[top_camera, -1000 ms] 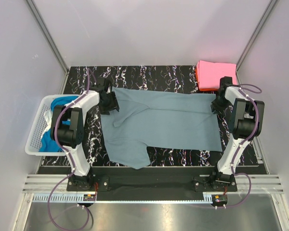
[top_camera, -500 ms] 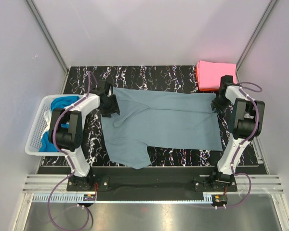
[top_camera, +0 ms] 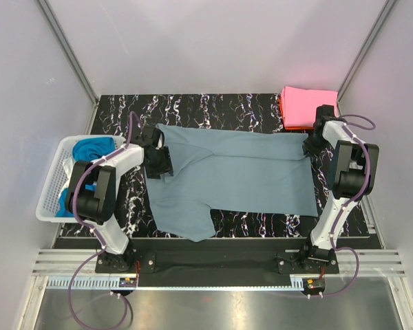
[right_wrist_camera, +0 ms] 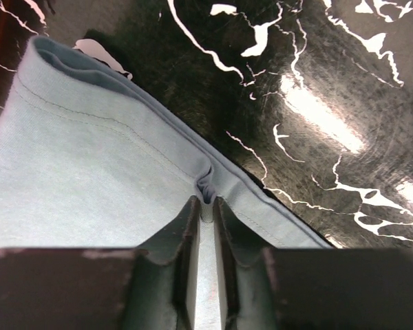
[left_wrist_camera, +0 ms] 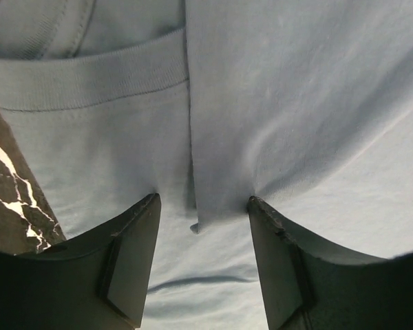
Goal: Fold and stack the t-shirts
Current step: Fold the tshirt
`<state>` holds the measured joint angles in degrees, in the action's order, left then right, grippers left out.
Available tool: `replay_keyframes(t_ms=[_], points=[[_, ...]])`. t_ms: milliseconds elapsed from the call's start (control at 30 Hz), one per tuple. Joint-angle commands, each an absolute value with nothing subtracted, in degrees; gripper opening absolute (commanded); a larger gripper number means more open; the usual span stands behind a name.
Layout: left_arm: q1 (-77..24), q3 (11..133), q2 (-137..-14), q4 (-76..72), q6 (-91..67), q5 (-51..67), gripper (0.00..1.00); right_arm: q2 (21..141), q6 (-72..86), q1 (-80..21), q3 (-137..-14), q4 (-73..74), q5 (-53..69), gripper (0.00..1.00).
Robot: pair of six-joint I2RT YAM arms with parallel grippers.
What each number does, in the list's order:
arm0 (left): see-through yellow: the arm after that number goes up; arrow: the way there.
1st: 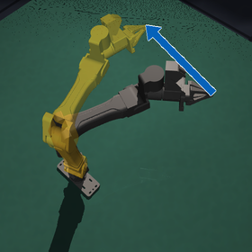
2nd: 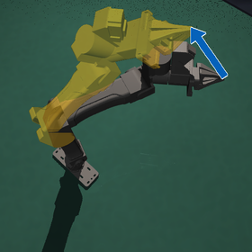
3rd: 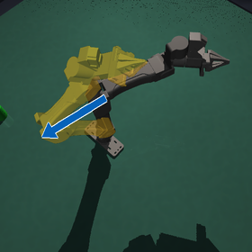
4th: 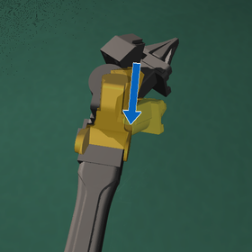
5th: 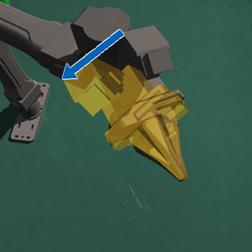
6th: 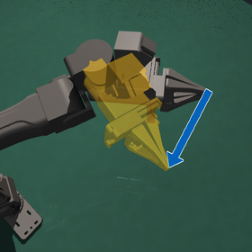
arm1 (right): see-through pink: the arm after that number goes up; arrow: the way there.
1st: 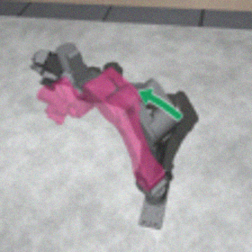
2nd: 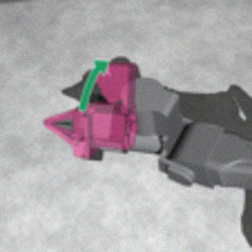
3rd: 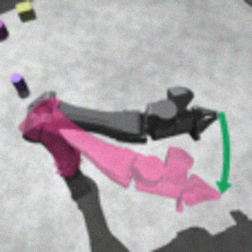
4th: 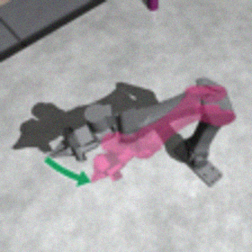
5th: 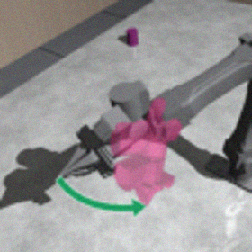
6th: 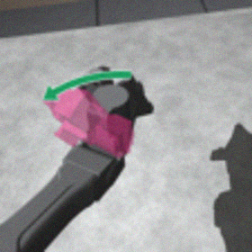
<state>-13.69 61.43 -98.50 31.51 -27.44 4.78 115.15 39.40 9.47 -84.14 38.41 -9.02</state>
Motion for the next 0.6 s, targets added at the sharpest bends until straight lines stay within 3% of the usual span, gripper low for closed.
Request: replay_keyframes(t_ms=[0, 133, 233, 267, 333, 567], points=[[-14.4, 60.9, -96.6, 26.9, -27.8, 6.9, 0.58, 114.3, 39.0, 9.8, -83.7, 36.7, -7.6, 0.19], [-14.5, 61.4, -96.5, 26.5, -28.2, 6.8, 0.47, 113.8, 38.9, 9.8, -82.8, 36.0, -7.4, 0.14], [-14.6, 62.4, -96.2, 27.2, -28.5, 6.4, 0.22, 113.6, 38.7, 9.8, -82.8, 35.8, -7.2, 0.11], [-14.6, 62.8, -95.9, 27.7, -28.6, 6.0, 0.1, 113.6, 38.6, 9.7, -82.7, 35.7, -7.2, 0.08], [-14.7, 64.7, -95.7, 30.1, -29.5, 4.7, 0.01, 113.6, 38.2, 9.8, -82.8, 35.7, -7.2, 0.06], [-15.6, 69.7, -93.6, 35.2, -30.7, 1.3, 0.0, 113.0, 38.2, 9.7, -82.6, 35.4, -8.1, 0.0]])
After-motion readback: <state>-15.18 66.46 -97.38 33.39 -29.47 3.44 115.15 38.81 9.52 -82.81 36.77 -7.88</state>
